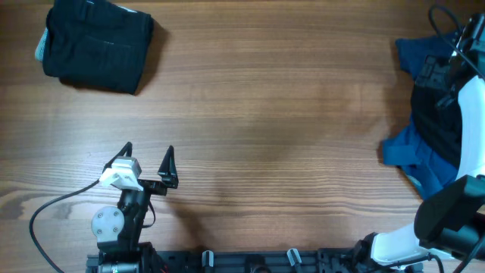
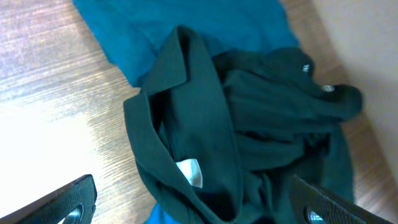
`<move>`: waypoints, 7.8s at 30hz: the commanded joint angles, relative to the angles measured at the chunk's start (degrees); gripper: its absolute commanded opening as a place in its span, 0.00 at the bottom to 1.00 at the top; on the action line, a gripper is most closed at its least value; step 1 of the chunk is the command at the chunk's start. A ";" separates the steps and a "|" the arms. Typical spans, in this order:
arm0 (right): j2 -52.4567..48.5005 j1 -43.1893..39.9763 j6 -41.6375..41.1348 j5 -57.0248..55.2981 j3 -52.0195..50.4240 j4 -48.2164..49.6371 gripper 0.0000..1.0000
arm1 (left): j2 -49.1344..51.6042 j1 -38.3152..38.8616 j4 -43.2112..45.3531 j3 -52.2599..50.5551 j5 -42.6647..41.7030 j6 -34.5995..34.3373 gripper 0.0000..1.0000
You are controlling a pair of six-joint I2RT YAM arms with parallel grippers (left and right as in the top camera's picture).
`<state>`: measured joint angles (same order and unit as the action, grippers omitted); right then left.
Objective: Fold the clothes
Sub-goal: 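Reach the right gripper to the black garment on the right pile, then close the right gripper on the black garment's edge, then drag the black garment leftward to the table center with right gripper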
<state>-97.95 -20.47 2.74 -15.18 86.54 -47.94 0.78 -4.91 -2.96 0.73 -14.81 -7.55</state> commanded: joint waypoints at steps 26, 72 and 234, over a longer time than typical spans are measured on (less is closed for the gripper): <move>-9.46 -1.64 4.96 3.30 -7.28 5.03 0.48 | -0.55 0.24 -0.02 -0.42 0.52 1.16 1.00; 20.74 35.78 -32.28 39.87 -3.91 8.26 0.04 | -0.55 0.24 -0.02 -0.42 0.52 1.16 1.00; 5.90 45.20 -23.82 26.12 -1.55 -10.73 1.00 | -0.55 0.24 -0.02 -0.42 0.52 1.14 1.00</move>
<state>-91.39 24.75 -22.17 12.40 85.43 -57.10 0.78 -4.91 -2.96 0.73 -14.81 -7.55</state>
